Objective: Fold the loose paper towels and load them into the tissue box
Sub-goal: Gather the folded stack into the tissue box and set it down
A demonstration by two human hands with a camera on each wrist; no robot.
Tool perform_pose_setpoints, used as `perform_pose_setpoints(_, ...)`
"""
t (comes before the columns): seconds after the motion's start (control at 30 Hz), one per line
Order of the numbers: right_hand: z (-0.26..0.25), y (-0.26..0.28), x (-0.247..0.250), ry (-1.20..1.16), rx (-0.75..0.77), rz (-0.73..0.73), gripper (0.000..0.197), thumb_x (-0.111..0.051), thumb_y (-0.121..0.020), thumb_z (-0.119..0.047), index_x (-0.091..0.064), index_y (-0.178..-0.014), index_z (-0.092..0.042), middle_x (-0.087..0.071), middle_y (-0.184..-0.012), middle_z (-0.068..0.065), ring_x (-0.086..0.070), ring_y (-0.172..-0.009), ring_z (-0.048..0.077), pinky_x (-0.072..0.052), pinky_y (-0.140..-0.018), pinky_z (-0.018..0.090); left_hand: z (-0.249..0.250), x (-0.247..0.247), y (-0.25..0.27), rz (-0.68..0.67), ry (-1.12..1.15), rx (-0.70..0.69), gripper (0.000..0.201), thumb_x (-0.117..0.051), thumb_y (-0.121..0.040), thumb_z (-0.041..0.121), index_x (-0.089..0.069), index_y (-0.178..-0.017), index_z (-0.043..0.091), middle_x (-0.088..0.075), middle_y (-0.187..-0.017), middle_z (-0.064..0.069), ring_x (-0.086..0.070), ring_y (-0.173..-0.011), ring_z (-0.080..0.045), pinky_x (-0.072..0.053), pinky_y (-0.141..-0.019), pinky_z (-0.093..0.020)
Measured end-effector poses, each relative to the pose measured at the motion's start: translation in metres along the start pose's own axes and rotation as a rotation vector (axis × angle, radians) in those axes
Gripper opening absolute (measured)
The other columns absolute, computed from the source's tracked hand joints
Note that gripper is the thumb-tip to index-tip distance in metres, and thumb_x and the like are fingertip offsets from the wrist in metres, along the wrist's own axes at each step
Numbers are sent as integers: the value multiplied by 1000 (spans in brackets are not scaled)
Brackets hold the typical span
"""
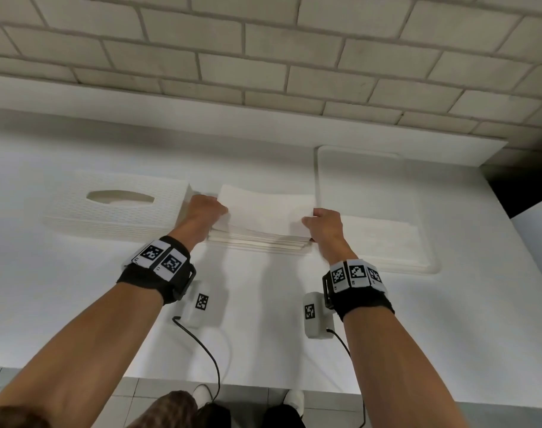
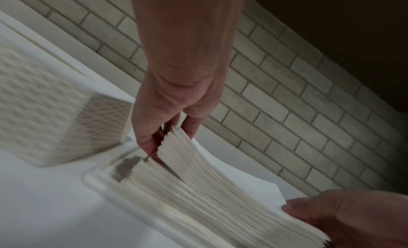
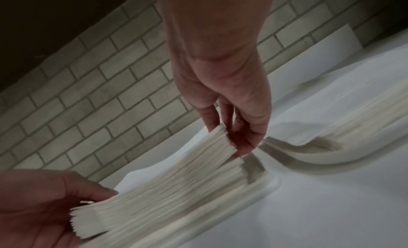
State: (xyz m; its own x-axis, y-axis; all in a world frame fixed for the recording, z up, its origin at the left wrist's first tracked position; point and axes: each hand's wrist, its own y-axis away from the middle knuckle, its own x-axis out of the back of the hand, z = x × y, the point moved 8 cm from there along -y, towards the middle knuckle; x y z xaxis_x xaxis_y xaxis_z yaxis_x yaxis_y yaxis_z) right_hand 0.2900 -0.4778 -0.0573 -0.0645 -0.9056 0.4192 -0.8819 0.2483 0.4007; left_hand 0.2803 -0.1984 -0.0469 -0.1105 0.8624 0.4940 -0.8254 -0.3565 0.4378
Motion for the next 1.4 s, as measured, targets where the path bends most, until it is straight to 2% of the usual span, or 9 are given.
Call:
perform_pose_setpoints(0.17, 4, 1, -4, 81, 21, 26, 32, -53, -85, -3, -49, -56, -17, -50, -60, -1, -47, -54, 16, -42, -54, 25, -4, -2, -5, 27, -93, 10, 23, -56, -89, 6, -49, -68, 11, -47, -69, -1, -50, -73, -20, -37, -48, -23)
perform_pose_setpoints(0.3, 6, 3, -14, 182, 68, -2, 15, -50, -86, -14, -64, -85, -8, -56, -95, 9, -55, -83, 26, -55, -82, 36, -12, 2, 6, 92, -100, 121, 14, -57, -87, 13, -59, -91, 0, -57, -75, -6, -57, -80, -26, -45, -62, -28)
perform_pose_setpoints(0.47, -9, 9, 57, 62, 165, 186, 28, -53, -95, -16, -67, -117, -5, -65, -105, 9, -61, -100, 23, -47, -87, 25, 48, 0, 41, 292, -202, -248, 46, -52, -89, 14, -54, -134, 8, -49, -136, -17, -48, -123, -34, -40, -105, -39)
perform_pose_setpoints(0.6, 11, -1, 160, 70, 142, 450, 27, -48, -95, -10, -72, -104, -5, -67, -92, 4, -55, -79, 18, -39, -58, 13, 101, -88, 85, -67, 184, -342, 34, -55, -89, 6, -63, -122, 13, -62, -124, -11, -61, -104, -25, -48, -94, -29)
perform_pose_setpoints(0.7, 51, -15, 211, 180, -1, 488, 30, -53, -92, -17, -68, -117, -9, -65, -122, 14, -62, -100, 29, -48, -81, 27, 106, -182, 111, -409, 151, -138, 13, -56, -88, 3, -62, -97, 10, -62, -100, -7, -57, -94, -23, -44, -85, -26)
perform_pose_setpoints(0.97, 89, -32, 230, 258, -95, 296, 45, -53, -94, -25, -53, -132, -1, -56, -135, 19, -53, -125, 34, -40, -104, 37, 91, -219, 116, -160, -74, -39, 43, -42, -95, 5, -45, -136, -4, -50, -139, -17, -48, -99, -23, -29, -52, -15)
perform_pose_setpoints(1.2, 93, -40, 227, 281, -96, 235, 25, -49, -94, -23, -63, -91, -3, -62, -95, 15, -59, -101, 35, -42, -78, 33, 98, -226, 126, -136, -61, -26, 51, -38, -94, 4, -36, -145, 4, -43, -148, -11, -46, -130, -28, -43, -91, -27)
perform_pose_setpoints(1.3, 97, -43, 228, 259, -130, 239, 34, -55, -91, -24, -47, -62, -7, -51, -67, 5, -53, -78, 28, -39, -69, 28, 97, -228, 126, -136, -52, 17, 41, -40, -94, 4, -46, -134, 2, -52, -132, -11, -56, -105, -27, -46, -72, -29)
perform_pose_setpoints(1.4, 98, -45, 224, 261, -157, 203, 28, -63, -88, -25, -64, -92, 3, -65, -94, 13, -61, -94, 32, -44, -77, 29, 94, -229, 122, -128, -82, 65, 22, -40, -94, 3, -52, -112, 2, -50, -103, -11, -48, -75, -20, -36, -50, -24)
